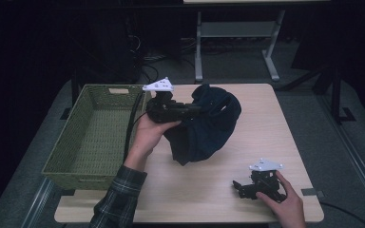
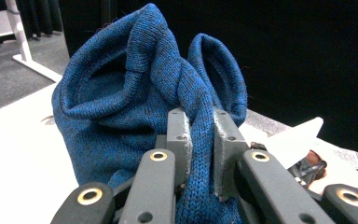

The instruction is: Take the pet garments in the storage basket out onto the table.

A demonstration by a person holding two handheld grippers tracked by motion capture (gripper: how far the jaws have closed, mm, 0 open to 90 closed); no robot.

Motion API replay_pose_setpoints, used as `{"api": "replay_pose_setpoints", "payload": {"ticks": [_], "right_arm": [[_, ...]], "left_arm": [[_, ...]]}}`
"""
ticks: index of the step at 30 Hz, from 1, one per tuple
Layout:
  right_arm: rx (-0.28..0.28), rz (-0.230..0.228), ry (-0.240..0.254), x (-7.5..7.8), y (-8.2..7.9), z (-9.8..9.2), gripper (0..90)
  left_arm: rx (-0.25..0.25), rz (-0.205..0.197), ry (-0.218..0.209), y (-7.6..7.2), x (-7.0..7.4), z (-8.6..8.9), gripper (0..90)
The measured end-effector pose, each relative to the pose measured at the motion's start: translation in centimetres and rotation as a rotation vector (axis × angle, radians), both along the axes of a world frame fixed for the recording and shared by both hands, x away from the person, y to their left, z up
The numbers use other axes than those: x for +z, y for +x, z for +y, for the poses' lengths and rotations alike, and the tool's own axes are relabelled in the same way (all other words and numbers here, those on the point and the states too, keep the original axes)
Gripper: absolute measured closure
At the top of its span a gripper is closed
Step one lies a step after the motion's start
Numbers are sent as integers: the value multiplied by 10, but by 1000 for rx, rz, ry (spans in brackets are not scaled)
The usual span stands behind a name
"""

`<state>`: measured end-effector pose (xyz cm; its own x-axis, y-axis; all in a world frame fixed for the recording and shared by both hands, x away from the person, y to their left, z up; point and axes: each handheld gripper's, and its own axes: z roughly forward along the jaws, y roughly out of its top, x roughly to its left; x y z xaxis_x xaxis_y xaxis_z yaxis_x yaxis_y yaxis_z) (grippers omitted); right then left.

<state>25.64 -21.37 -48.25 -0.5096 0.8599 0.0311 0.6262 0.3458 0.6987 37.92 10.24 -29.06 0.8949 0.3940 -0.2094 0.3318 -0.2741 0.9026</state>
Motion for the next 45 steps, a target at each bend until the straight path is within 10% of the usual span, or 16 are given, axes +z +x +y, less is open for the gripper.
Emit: {"api": "replay_pose_setpoints", "payload": {"ticks": [45], "right_arm": [[-2, 3, 3, 0, 0, 0, 4]], "left_arm": [[-2, 49, 101, 43, -116, -96, 779]]}}
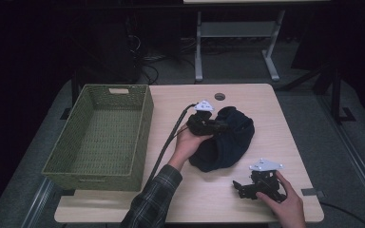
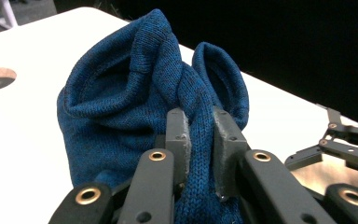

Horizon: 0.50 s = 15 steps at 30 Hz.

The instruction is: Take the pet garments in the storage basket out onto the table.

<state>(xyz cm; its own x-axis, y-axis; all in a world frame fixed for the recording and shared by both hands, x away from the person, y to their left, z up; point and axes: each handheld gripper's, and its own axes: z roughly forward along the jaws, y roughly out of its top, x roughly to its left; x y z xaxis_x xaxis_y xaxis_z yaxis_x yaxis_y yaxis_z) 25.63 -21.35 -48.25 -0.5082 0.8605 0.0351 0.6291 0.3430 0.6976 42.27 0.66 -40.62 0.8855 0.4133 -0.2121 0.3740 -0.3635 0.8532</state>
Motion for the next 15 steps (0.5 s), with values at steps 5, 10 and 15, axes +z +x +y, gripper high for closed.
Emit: {"api": "replay_pose_setpoints", "payload": {"ticks": [5, 10, 15], "right_arm": [[3, -5, -4, 0, 0, 0, 5], [3, -5, -4, 0, 0, 0, 5], [3, -4, -4, 0, 0, 0, 5]], "left_arm": [[1, 8, 25, 3, -4, -3, 725], [2, 0, 57, 3, -3, -4, 650], [10, -5, 56, 4, -2, -3, 482]]}}
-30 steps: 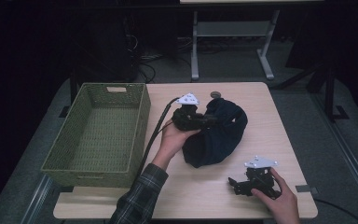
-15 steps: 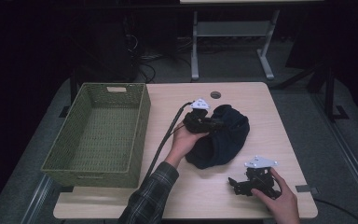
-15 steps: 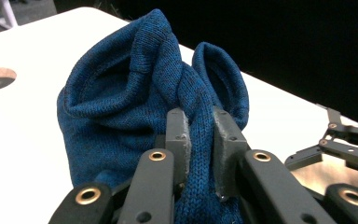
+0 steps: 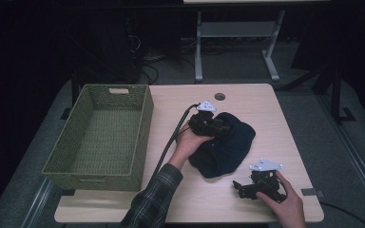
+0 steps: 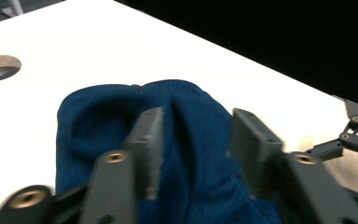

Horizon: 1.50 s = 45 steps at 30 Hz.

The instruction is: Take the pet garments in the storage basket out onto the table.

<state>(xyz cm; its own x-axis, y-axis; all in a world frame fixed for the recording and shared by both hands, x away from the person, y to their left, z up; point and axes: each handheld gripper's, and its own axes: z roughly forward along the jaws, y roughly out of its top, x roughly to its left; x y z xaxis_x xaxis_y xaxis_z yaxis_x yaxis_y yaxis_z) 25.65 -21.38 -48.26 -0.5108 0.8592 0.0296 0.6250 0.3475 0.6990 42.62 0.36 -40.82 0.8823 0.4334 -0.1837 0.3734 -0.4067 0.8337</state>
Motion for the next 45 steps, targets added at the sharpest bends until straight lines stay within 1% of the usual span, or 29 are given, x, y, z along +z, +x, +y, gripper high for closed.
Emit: {"api": "replay_pose_setpoints", "payload": {"ticks": [2, 6, 7, 9, 10, 12, 13, 15, 17, 20, 21, 26, 31, 37, 40, 42, 43, 44, 45], "right_arm": [[0, 0, 0, 0, 0, 0, 5], [-2, 2, 2, 0, 0, 0, 4], [-3, 4, 3, 0, 0, 0, 4], [-4, 5, 5, 0, 0, 0, 4], [-3, 5, 4, 0, 0, 0, 4], [-2, 6, 4, 0, 0, 0, 5], [-2, 5, 4, 0, 0, 0, 5], [-1, 5, 4, 0, 0, 0, 5], [-1, 5, 3, 0, 0, 0, 5], [-1, 6, 3, 0, -1, 0, 5], [0, 5, 4, 0, -1, 0, 5], [2, 5, 1, 0, -1, 0, 5], [2, 5, 1, 0, -1, 0, 5], [1, 5, 1, 0, -1, 0, 5], [2, 4, 1, 0, -1, 0, 5], [2, 4, 1, 0, -1, 0, 5], [2, 4, 1, 0, -1, 0, 5], [2, 4, 1, 0, -1, 0, 5], [2, 4, 1, 0, -1, 0, 5]], "left_arm": [[8, -8, 17, -2, 1, 0, 402], [12, -18, 25, -3, 4, 0, 274], [15, -25, 36, -4, 6, 2, 245], [27, -31, 54, -6, 7, 4, 196], [27, -31, 54, -6, 7, 4, 168], [31, -32, 73, -6, 8, 9, 154], [37, -32, 74, -6, 9, 10, 141], [39, -27, 69, -7, 9, 12, 136], [47, -15, 65, -10, 9, 18, 134], [47, -14, 71, -14, 10, 23, 130], [49, -20, 77, -19, 11, 29, 130], [65, -15, 77, -32, 12, 42, 130], [65, -37, 85, -47, 13, 53, 130], [75, -40, 88, -65, 9, 66, 130], [98, -57, 85, -74, 5, 74, 130], [111, -58, 86, -79, 2, 80, 130], [111, -58, 86, -79, 2, 80, 130], [125, -66, 78, -85, 0, 85, 130], [130, -65, 76, -87, -2, 88, 130]]}}
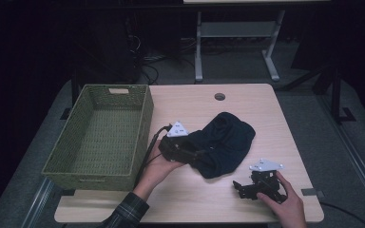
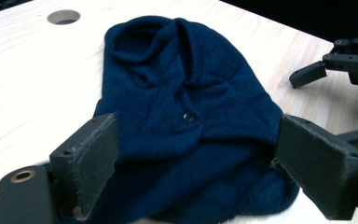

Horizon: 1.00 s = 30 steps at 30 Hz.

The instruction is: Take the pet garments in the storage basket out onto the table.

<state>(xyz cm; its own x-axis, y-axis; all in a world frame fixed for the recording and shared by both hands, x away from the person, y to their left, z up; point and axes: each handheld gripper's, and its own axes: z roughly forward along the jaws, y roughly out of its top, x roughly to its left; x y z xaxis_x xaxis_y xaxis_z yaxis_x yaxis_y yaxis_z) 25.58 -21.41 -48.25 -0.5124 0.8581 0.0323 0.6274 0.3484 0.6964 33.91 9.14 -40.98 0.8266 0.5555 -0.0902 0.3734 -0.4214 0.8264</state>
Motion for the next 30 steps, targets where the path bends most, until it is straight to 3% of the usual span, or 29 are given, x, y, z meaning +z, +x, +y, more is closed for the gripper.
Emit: {"api": "replay_pose_setpoints", "payload": {"ticks": [7, 15, 25, 30], "right_arm": [[0, 0, 0, 0, 0, 0, 5], [-1, 0, 1, 0, 0, 0, 5], [-1, 0, 1, 0, 0, 0, 5], [-1, 0, 1, 0, 0, 0, 5]], "left_arm": [[13, 9, 5, -17, -9, 13, 129], [3, 27, 54, -30, -25, 18, 129], [8, 108, 132, -46, -56, 26, 129], [12, 89, 151, -51, -65, 27, 128]]}}
